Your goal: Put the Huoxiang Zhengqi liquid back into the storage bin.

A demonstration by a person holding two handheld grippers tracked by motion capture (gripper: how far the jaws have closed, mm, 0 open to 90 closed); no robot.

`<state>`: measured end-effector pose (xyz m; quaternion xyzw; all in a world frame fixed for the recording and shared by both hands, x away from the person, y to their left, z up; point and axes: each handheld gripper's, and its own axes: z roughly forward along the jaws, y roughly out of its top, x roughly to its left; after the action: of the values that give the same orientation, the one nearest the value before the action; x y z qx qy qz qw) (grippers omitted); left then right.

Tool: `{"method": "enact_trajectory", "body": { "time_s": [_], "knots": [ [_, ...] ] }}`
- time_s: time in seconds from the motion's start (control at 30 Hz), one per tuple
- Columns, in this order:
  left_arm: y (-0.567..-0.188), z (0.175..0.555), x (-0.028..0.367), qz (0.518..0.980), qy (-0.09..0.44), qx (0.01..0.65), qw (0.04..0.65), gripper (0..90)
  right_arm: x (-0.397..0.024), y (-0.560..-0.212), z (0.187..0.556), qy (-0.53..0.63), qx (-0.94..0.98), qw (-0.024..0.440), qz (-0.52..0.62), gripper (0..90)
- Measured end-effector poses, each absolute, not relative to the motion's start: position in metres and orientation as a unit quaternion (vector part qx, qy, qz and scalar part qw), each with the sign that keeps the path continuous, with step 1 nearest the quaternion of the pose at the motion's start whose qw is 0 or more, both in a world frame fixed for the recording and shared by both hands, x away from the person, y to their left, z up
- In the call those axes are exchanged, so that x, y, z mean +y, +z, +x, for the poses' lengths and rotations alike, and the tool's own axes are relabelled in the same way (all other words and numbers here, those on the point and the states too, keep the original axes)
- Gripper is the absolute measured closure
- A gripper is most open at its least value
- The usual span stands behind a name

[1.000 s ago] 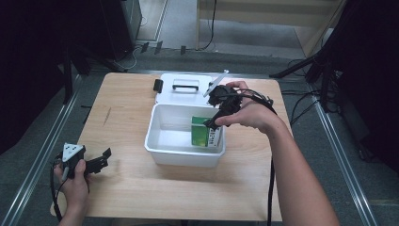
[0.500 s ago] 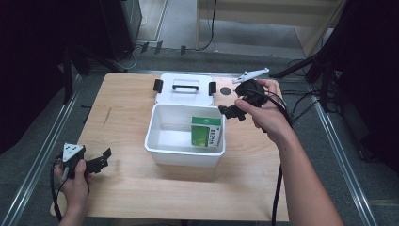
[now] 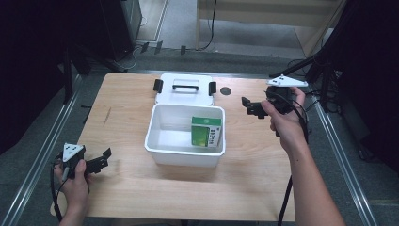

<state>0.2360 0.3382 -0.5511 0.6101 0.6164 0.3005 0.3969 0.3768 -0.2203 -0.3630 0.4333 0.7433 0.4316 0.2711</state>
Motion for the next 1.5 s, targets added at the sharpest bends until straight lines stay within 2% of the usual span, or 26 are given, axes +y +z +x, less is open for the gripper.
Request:
{"method": "enact_trajectory", "body": {
  "time_s": [0.23, 0.47, 1.03, 1.23, 1.5],
  "knots": [
    [-0.551, 0.236, 0.338, 0.608, 0.301, 0.617, 0.398, 1.8, -0.249, -0.374, 0.367, 0.447, 0.706, 0.306, 0.456, 0.0],
    [-0.551, 0.236, 0.338, 0.608, 0.301, 0.617, 0.398, 1.8, -0.275, -0.394, 0.355, 0.446, 0.688, 0.314, 0.478, 0.0],
    [-0.551, 0.235, 0.338, 0.609, 0.298, 0.618, 0.399, 1.8, -0.312, -0.457, 0.32, 0.436, 0.668, 0.314, 0.514, 0.0],
    [-0.551, 0.235, 0.338, 0.61, 0.298, 0.617, 0.399, 1.8, -0.32, -0.485, 0.3, 0.432, 0.653, 0.33, 0.528, 0.0],
    [-0.551, 0.235, 0.337, 0.609, 0.299, 0.617, 0.399, 1.8, -0.332, -0.524, 0.273, 0.439, 0.635, 0.31, 0.555, 0.0]
  ]
}}
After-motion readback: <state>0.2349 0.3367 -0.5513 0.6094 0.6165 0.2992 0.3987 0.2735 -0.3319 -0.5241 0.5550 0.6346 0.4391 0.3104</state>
